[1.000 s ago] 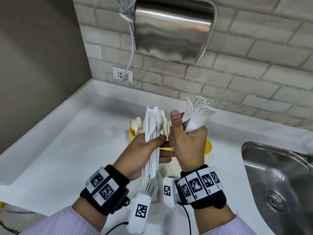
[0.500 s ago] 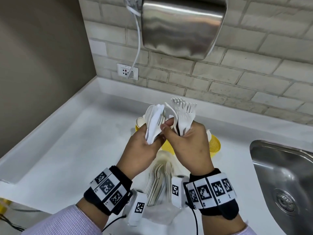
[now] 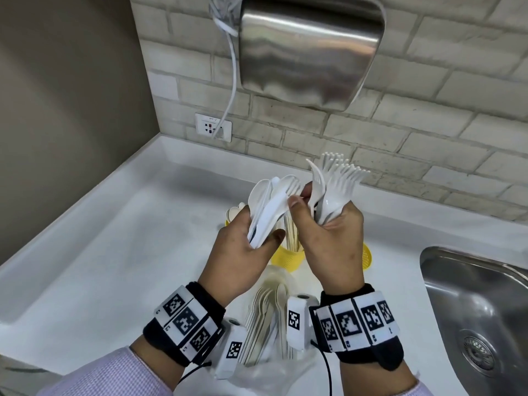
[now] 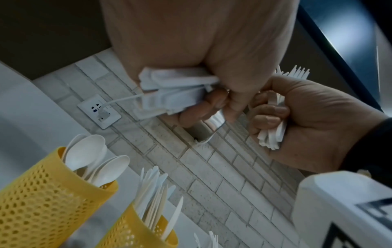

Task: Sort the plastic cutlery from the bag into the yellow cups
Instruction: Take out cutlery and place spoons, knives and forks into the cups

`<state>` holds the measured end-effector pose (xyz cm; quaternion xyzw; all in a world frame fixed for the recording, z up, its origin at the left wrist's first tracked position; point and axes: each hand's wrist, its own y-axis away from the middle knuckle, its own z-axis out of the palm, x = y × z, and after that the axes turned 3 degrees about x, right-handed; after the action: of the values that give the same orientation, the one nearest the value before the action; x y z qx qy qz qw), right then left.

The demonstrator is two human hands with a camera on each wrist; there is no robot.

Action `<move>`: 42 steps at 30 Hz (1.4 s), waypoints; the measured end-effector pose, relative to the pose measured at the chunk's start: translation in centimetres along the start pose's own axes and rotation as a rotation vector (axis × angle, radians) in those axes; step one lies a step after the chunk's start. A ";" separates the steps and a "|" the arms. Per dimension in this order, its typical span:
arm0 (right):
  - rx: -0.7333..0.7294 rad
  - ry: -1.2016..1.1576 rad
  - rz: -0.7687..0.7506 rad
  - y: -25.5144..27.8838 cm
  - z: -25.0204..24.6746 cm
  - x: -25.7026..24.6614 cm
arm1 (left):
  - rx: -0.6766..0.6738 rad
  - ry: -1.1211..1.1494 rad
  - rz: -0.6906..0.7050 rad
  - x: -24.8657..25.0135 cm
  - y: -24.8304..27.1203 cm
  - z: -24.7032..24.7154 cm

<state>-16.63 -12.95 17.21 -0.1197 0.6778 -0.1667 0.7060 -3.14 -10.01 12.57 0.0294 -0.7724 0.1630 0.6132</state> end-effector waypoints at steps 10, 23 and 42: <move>-0.024 0.075 -0.027 -0.1 0.2 0.5 | -0.012 -0.020 -0.020 -0.1 -0.1 -0.5; 0.078 0.256 -0.382 0.2 -0.8 0.6 | -0.159 0.084 -0.039 0.7 0.3 -0.3; 0.172 0.190 -0.310 -0.1 -1.2 0.5 | -0.311 0.305 -0.127 1.3 0.6 -0.5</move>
<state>-17.81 -13.16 16.70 -0.1456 0.6980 -0.3412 0.6125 -3.11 -9.07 13.78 -0.0419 -0.6830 0.0057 0.7292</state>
